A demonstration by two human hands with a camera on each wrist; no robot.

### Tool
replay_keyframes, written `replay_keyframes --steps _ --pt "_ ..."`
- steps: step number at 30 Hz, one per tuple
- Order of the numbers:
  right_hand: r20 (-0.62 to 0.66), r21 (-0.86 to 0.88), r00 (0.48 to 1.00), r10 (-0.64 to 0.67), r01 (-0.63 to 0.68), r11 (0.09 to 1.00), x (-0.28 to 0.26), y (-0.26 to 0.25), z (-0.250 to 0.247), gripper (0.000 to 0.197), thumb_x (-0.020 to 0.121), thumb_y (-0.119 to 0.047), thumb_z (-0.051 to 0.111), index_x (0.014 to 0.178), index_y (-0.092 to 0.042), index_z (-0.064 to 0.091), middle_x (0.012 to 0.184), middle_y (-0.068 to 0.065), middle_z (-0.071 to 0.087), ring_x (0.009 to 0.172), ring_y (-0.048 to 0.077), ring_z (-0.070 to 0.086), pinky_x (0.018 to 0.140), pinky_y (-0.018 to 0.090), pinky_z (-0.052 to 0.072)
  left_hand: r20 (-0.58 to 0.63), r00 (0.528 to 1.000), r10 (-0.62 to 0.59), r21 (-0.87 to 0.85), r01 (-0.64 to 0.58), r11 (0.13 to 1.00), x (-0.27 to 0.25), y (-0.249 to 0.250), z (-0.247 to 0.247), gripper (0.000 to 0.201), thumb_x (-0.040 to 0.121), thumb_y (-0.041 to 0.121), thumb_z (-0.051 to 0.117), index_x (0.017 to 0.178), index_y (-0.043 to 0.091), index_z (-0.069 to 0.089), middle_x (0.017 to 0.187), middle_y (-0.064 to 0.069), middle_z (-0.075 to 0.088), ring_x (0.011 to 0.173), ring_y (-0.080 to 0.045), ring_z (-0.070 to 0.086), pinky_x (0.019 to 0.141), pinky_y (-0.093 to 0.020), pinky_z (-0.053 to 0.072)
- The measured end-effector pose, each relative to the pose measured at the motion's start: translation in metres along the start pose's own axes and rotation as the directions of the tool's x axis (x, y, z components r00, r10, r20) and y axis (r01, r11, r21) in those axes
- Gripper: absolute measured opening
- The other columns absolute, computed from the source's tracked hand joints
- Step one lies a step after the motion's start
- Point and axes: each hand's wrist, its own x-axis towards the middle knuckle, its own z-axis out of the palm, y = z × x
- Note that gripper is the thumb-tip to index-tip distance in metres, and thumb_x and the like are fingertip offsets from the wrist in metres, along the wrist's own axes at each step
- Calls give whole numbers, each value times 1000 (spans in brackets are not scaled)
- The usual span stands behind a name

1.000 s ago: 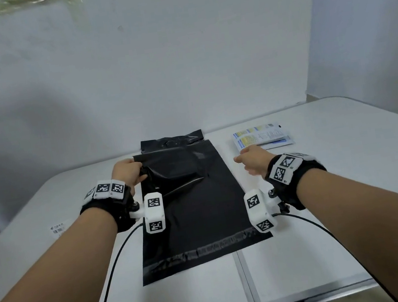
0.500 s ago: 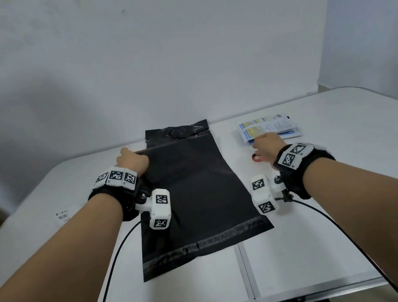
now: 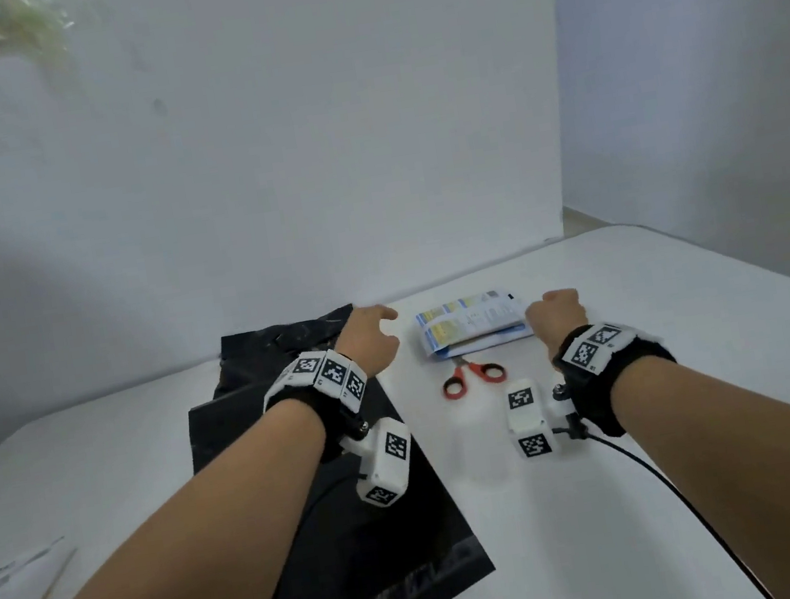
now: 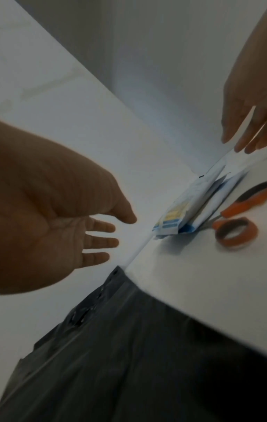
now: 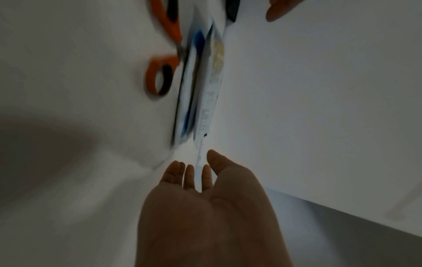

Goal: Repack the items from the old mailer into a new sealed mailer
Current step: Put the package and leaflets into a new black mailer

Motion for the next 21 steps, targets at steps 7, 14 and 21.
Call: replay_keyframes --steps 7,14,21 --pt "189 -229 982 6 38 973 14 -24 -5 42 101 -14 36 141 1 39 147 17 42 135 31 41 110 34 34 211 976 -60 80 44 996 26 25 27 47 95 21 46 142 24 41 139 -10 50 99 -24 56 73 -22 44" --pt "352 85 935 40 -74 994 44 -20 7 38 90 -19 62 122 -2 57 131 18 56 116 35 59 85 43 56 205 977 -58 70 45 997 34 27 42 44 94 21 49 138 27 46 134 -8 53 97 -19 55 91 -30 48" --pt "384 30 923 -5 -7 1000 47 -11 16 44 86 -22 65 122 1 56 113 12 61 102 30 62 91 42 54 213 975 -56 -27 63 998 36 18 44 42 91 17 52 131 29 52 112 -2 57 94 -17 54 83 -28 49"
